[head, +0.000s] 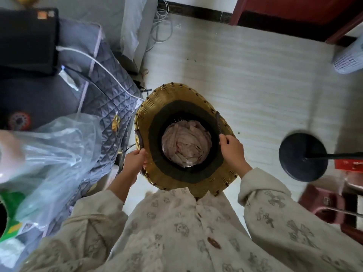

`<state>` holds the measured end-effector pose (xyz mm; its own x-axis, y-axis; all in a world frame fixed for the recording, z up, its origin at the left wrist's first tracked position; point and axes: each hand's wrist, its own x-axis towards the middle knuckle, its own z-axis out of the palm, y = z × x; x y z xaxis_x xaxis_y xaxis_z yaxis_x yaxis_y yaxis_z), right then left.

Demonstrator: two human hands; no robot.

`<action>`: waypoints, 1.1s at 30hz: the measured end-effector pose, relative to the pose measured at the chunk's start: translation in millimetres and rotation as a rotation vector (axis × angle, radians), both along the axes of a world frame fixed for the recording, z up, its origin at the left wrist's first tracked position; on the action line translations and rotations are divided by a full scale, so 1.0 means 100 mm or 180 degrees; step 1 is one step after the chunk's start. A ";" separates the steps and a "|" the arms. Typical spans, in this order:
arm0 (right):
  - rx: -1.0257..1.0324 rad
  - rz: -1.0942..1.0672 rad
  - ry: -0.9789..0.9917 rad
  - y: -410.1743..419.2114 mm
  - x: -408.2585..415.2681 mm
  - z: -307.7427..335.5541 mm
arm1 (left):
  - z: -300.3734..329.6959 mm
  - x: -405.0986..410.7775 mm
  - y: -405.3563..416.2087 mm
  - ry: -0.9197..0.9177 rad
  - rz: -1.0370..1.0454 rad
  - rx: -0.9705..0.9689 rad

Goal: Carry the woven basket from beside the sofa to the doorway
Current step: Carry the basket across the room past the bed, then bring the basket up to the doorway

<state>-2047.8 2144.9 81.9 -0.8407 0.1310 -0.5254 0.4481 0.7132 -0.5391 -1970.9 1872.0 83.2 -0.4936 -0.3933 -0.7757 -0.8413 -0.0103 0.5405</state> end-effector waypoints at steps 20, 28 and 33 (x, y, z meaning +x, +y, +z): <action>-0.0272 0.0219 -0.0269 0.54 -2.99 0.11 | 0.17 -2.72 0.38 0.0293 0.0344 -0.0237; -0.0211 0.0176 -0.0271 0.44 -4.11 0.12 | 0.08 -3.86 0.40 0.0338 0.0271 -0.0270; -0.0099 -0.0031 -0.0216 0.24 -4.90 0.13 | 0.04 -4.83 0.08 0.0422 0.0191 -0.0079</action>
<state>-2537.8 2169.3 94.8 -0.8018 0.1219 -0.5851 0.4913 0.6920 -0.5290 -2454.0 1880.3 87.0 -0.5661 -0.4433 -0.6950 -0.7607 -0.0439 0.6476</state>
